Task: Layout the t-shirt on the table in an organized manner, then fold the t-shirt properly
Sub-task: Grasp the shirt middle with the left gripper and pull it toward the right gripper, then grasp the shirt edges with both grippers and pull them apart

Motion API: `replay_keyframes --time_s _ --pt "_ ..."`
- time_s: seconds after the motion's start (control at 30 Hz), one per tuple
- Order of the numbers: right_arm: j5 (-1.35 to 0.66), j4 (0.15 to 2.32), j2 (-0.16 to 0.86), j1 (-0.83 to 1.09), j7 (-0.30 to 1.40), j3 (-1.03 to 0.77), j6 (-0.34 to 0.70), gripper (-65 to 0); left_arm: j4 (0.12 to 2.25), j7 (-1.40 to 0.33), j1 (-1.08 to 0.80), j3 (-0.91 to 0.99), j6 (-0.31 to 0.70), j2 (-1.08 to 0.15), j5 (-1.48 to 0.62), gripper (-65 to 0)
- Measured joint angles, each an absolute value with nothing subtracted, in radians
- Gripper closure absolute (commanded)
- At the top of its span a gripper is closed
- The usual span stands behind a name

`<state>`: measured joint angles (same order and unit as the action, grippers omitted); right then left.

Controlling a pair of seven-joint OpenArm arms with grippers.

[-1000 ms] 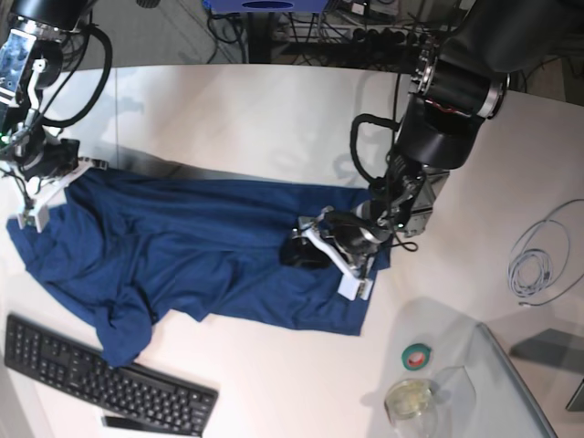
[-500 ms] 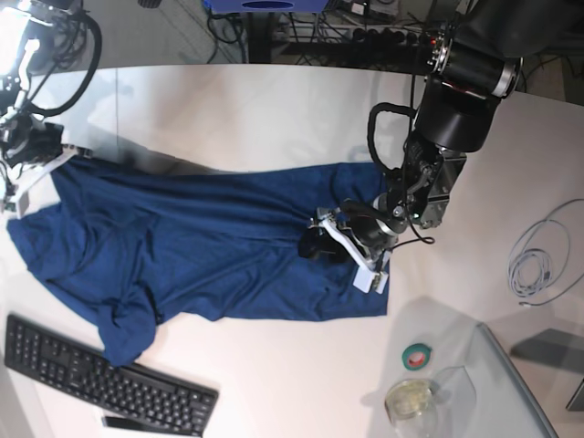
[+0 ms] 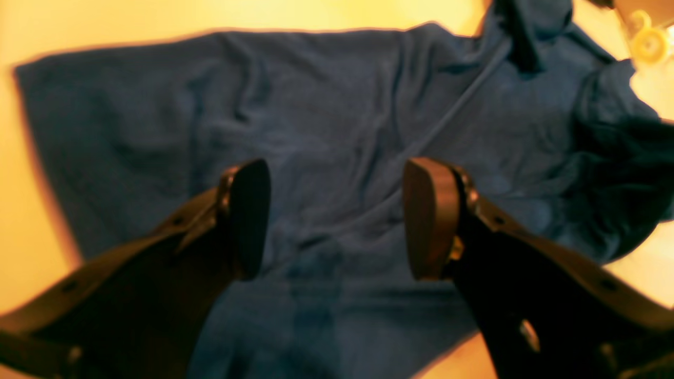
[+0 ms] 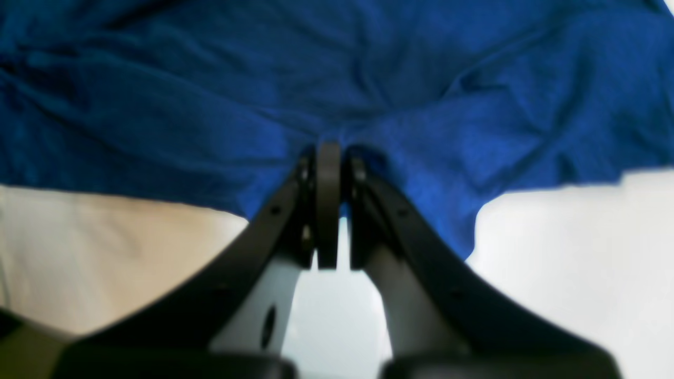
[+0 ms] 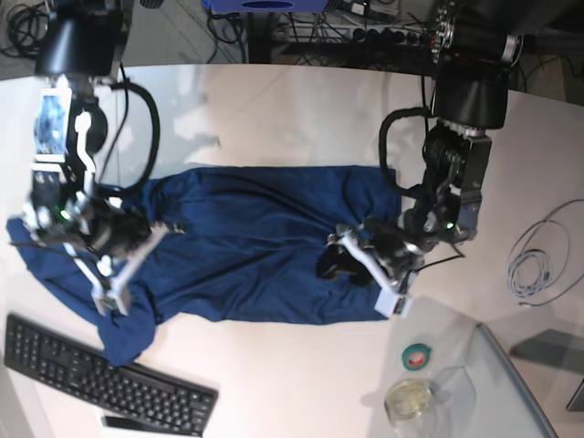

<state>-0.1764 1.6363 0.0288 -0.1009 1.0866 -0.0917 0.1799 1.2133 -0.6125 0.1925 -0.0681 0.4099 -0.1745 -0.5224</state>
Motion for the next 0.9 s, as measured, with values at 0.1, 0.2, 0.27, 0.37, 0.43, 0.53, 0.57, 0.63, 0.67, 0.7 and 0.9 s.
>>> replay_keyframes --time_s 0.1,0.2,0.27,0.37,0.43,0.53,0.57,0.63,0.67,0.7,0.9 --pt "-0.18 1.43 0.029 -0.18 0.964 -0.064 0.176 -2.4 1.281 -0.636 0.123 -0.046 0.412 -0.178 -0.525 -38.2" --pt "-0.166 1.315 0.041 -0.221 0.92 -0.064 0.176 -12.9 1.296 -0.64 0.076 -0.041 0.42 -0.201 -0.529 -38.2" --pt "-0.174 1.335 0.067 -0.214 0.962 -0.061 0.176 -21.2 1.295 -0.64 0.054 -0.032 0.415 -0.234 -0.524 -38.2" --pt "-0.16 1.515 0.083 -0.123 0.981 -0.07 0.168 -30.0 1.294 -0.64 0.022 -0.027 0.412 -0.275 -0.521 -38.2" --pt "-0.169 1.645 0.082 -0.03 0.972 -0.07 0.173 -35.0 1.293 -0.641 0.01 -0.029 0.412 -0.283 -0.523 -38.2" --pt "-0.176 1.714 0.073 0.07 0.995 -0.066 0.176 -43.2 1.293 -0.635 0.008 -0.031 0.419 -0.283 -0.526 -38.2" --pt "-0.171 1.72 0.072 0.089 0.993 -0.066 0.176 -44.1 1.293 -0.636 0.009 -0.029 0.419 -0.283 -0.525 -38.2" --pt "-0.17 1.72 0.071 0.111 0.986 -0.068 0.175 -43.8 1.293 -0.636 0.011 -0.029 0.419 -0.28 -0.525 -38.2" --pt "-0.172 1.717 0.07 0.118 0.977 -0.066 0.175 -43.8 1.293 -0.637 0.011 -0.029 0.419 -0.277 -0.525 -38.2" --pt "-0.173 1.705 0.063 0.12 0.946 -0.065 0.175 -43.8 1.293 -0.636 0.011 -0.03 0.419 -0.275 -0.525 -38.2" --pt "-0.176 1.548 0.047 0.09 0.884 -0.067 0.175 -42.2 1.235 -0.611 0.019 -0.03 0.419 -0.232 -0.467 -38.2"
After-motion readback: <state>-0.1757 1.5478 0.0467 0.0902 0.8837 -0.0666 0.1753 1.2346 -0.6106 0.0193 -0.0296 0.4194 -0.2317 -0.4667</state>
